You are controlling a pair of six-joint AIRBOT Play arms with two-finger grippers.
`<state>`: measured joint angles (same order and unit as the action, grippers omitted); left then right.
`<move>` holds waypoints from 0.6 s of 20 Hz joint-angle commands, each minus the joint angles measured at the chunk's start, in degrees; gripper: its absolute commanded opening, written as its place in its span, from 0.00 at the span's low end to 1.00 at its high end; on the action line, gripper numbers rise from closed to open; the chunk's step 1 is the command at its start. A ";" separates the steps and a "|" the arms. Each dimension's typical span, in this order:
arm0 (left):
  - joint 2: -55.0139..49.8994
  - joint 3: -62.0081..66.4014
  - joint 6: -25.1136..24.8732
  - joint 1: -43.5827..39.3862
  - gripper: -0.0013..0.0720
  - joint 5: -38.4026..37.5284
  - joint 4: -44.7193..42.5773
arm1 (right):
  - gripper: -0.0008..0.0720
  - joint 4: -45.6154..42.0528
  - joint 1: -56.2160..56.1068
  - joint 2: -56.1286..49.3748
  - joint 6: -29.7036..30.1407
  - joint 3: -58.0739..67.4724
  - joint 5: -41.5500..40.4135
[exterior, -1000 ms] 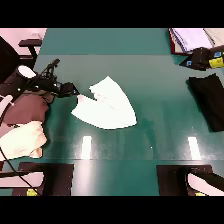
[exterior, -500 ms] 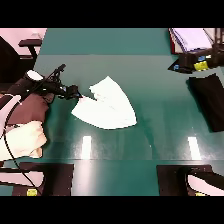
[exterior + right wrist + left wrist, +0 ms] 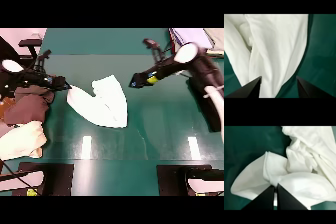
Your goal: Fold the shirts.
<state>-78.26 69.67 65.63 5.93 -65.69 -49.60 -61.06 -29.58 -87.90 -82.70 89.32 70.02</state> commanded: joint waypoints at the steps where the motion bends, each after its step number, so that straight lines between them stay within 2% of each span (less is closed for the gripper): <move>1: 5.33 0.44 0.24 1.66 0.05 -4.63 -6.75 | 0.81 -0.04 -5.62 -7.19 2.45 2.93 -4.00; 5: 5.95 0.26 0.74 1.66 0.05 -10.23 -7.50 | 0.81 -0.22 -9.66 -16.44 2.43 13.07 -4.28; 12: 5.95 0.26 1.90 1.66 0.05 -9.92 -7.43 | 0.80 -0.46 -11.41 -28.83 2.10 27.85 -0.66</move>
<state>-72.47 69.91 67.24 7.55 -75.16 -56.80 -61.49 -40.34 -112.33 -80.44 111.87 67.75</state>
